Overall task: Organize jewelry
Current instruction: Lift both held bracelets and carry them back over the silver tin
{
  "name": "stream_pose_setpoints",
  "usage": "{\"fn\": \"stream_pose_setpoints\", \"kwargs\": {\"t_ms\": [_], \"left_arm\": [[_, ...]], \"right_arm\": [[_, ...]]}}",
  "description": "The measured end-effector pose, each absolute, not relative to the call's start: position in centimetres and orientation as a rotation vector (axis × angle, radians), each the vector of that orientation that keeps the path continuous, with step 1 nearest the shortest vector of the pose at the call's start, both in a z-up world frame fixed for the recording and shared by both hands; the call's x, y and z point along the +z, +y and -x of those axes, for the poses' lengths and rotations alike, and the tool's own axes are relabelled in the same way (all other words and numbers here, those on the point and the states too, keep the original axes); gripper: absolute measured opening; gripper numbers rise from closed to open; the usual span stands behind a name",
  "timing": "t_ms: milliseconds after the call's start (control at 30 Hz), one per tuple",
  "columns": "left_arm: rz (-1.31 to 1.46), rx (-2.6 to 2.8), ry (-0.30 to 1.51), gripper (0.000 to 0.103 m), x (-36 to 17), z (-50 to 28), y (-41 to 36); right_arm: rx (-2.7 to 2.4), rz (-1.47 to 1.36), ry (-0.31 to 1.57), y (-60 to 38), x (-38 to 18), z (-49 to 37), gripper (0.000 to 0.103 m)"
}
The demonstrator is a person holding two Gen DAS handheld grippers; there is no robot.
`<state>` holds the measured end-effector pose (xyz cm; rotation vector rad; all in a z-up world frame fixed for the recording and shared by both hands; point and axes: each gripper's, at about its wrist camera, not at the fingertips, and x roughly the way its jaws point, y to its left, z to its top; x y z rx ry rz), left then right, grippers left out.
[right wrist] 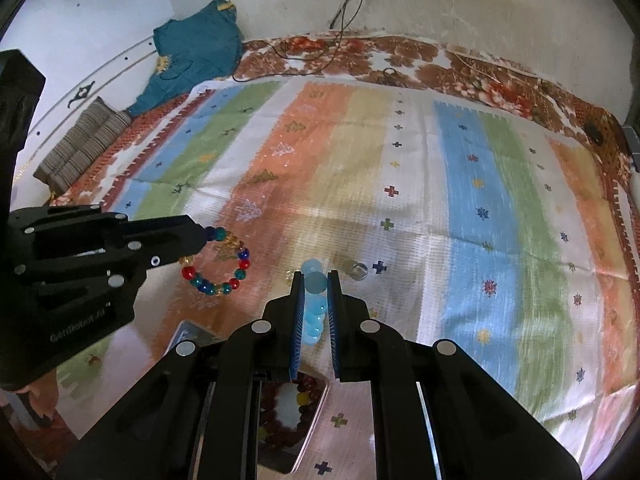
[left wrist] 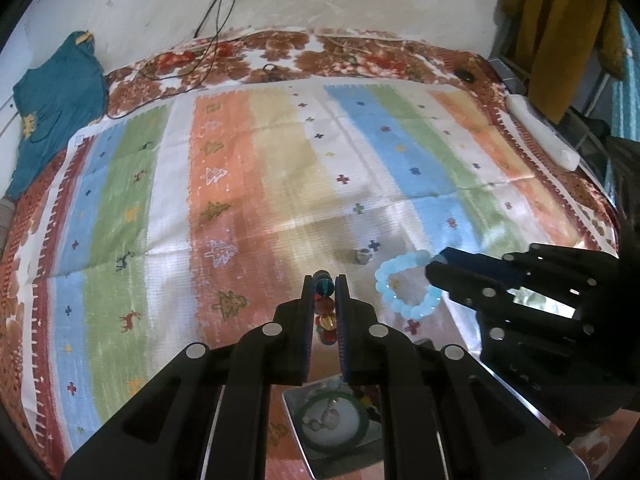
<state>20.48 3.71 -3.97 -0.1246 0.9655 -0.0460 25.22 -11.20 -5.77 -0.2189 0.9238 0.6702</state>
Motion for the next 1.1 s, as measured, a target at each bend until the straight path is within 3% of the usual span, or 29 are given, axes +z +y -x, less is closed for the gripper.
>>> {"fn": "stream_pose_setpoints", "kwargs": {"t_ms": [1100], "left_arm": [[0.129,-0.158,0.916,0.010,-1.4,-13.4,1.9]], "right_arm": [[0.780,0.129,0.886,-14.2,-2.9,-18.9,0.012]]}}
